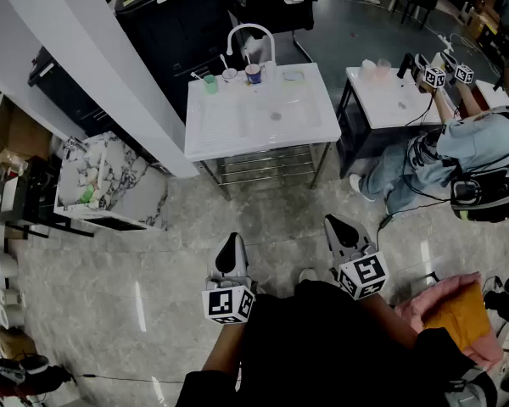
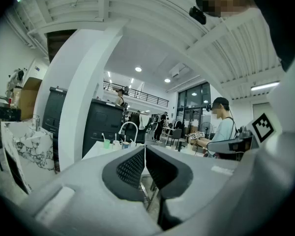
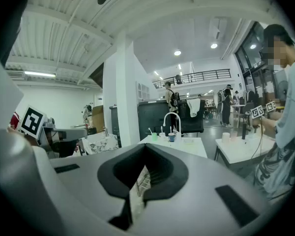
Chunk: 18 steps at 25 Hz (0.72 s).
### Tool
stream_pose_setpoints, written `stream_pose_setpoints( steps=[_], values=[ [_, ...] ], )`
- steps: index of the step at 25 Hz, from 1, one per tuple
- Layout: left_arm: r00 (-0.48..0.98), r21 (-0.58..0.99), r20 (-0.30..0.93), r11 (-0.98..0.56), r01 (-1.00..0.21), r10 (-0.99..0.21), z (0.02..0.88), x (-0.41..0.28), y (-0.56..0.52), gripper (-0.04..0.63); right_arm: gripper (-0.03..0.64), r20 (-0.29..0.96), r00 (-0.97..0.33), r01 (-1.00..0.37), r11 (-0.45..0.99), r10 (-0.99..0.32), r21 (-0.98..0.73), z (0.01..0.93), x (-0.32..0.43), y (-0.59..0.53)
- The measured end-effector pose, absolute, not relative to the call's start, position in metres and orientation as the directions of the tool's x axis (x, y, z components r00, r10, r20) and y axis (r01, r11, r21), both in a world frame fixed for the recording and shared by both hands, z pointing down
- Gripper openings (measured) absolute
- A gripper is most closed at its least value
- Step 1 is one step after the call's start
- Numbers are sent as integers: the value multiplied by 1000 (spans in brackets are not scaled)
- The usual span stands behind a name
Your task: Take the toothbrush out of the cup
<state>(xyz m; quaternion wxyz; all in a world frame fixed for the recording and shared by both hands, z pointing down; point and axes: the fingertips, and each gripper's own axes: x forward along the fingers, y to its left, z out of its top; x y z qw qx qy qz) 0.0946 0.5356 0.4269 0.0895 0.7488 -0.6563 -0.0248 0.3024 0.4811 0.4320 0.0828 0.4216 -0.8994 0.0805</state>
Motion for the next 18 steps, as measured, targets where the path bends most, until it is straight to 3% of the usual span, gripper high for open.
stream_pose_setpoints(
  steps=[18],
  values=[
    [138,158,68,-125,-979,-988,426,132,522,25,0,206,-652,-756,644,-729,-116,438,344,459]
  ],
)
